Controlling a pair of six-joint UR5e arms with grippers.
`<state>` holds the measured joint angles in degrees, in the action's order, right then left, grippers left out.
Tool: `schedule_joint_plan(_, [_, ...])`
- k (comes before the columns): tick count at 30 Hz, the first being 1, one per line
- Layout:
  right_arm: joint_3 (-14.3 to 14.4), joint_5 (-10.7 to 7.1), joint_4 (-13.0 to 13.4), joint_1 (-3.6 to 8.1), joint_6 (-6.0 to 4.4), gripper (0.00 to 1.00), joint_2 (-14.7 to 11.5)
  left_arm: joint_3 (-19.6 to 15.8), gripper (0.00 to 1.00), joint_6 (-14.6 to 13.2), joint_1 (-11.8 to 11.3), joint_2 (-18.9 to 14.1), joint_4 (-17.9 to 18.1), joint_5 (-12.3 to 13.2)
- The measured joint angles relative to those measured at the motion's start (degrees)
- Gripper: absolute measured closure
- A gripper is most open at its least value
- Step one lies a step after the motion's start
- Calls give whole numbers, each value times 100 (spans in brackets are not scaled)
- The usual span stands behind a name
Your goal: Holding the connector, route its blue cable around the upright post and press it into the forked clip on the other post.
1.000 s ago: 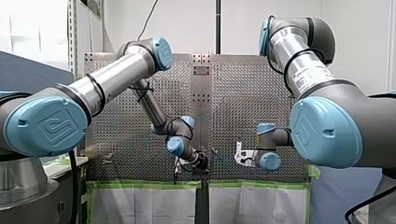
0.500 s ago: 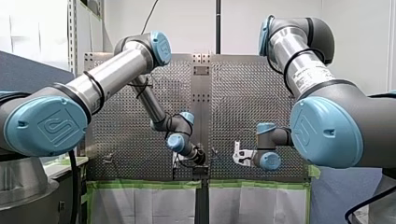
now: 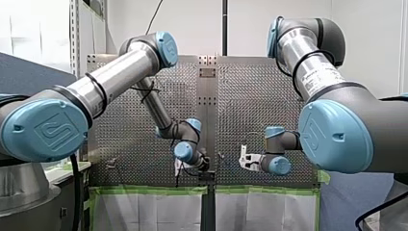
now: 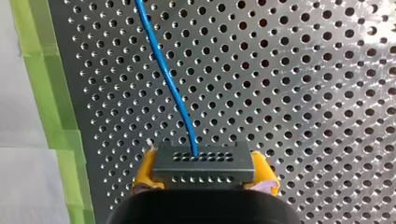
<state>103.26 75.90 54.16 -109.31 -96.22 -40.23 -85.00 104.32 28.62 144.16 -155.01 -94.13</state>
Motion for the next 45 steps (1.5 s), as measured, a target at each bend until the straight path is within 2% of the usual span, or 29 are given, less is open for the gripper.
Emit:
schedule_joint_plan(5, [-2, -12, -80, 38, 13, 100, 1, -13, 0, 46, 253, -7, 243, -282])
schedule_joint_plan(12, [-2, -14, -206, 59, 55, 100, 1, -15, 0, 312, 611, -7, 619, -722])
schedule_joint_plan(19, [-2, -14, -250, 29, 98, 100, 1, -16, 0, 348, 666, -8, 675, -1132])
schedule_joint_plan(26, [-13, -17, -246, 38, 97, 100, 1, -16, 0, 334, 732, -7, 677, -1504])
schedule_joint_plan(31, [-101, -36, -327, 74, 78, 100, 1, -15, 0, 243, 896, -5, 792, -1802])
schedule_joint_plan(39, [-144, -151, -369, 131, 63, 100, 1, -10, 0, -129, 1257, -2, 1154, -2329])
schedule_joint_plan(45, [-146, -311, -371, 157, 44, 100, 1, -12, 0, -241, 1295, -1, 1206, -2638])
